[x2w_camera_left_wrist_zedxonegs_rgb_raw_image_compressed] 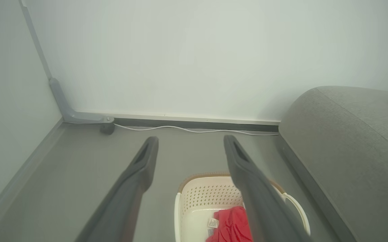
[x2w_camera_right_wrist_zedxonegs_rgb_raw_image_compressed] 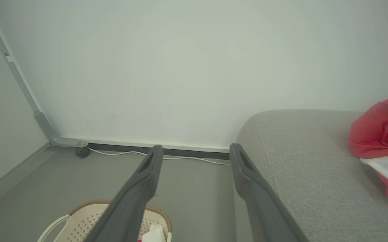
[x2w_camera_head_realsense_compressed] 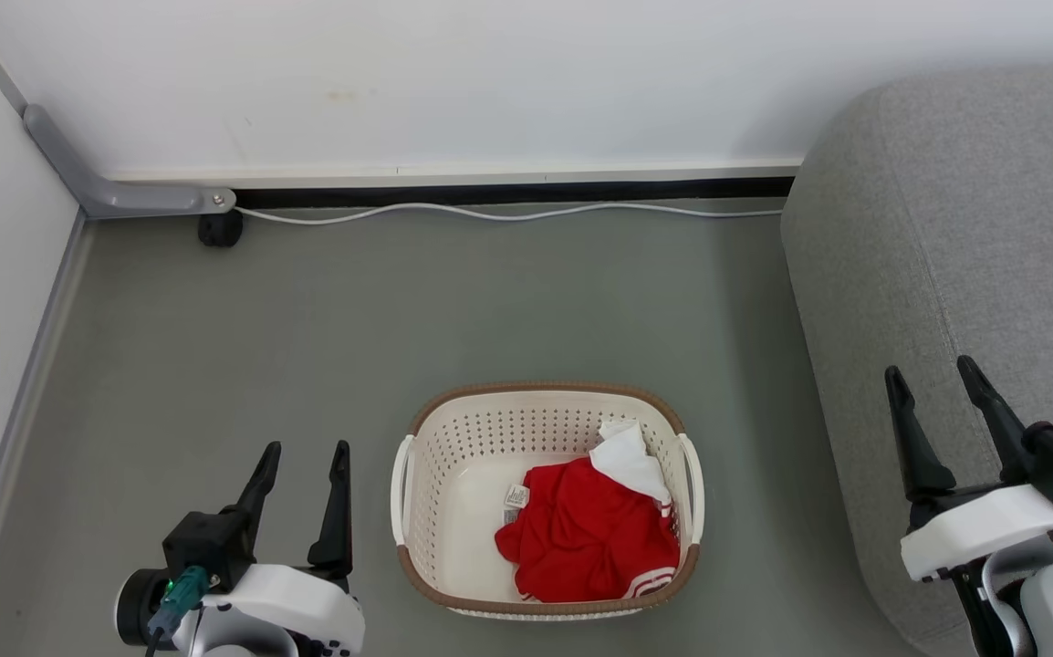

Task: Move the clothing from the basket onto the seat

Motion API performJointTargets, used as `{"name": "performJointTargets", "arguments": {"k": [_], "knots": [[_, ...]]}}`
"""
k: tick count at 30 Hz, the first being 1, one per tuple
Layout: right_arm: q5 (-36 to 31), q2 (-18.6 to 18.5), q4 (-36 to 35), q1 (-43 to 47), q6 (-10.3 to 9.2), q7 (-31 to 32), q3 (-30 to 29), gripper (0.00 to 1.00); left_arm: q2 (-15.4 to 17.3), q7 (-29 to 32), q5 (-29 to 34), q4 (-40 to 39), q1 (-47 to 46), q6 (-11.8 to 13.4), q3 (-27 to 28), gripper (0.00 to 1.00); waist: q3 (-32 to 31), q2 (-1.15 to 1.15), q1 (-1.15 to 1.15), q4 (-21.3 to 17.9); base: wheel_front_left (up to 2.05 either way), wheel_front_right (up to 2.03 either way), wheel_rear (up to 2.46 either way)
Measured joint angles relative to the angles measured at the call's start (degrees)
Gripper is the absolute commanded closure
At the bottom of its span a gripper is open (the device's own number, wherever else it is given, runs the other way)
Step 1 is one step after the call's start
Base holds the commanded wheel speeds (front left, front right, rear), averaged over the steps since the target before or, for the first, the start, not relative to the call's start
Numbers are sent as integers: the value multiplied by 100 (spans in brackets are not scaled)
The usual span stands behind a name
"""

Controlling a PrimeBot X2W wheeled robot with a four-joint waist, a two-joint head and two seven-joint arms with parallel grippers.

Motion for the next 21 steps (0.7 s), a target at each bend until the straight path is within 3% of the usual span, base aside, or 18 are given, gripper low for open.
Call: {"name": "performJointTargets", "arguments": {"k": [21], "knots": [[215,-104,-660,-1224,0,0,414,0,3,0,-442,428,-1174,255,-1109,0,1490,0,0,-460,0,0,0]]}}
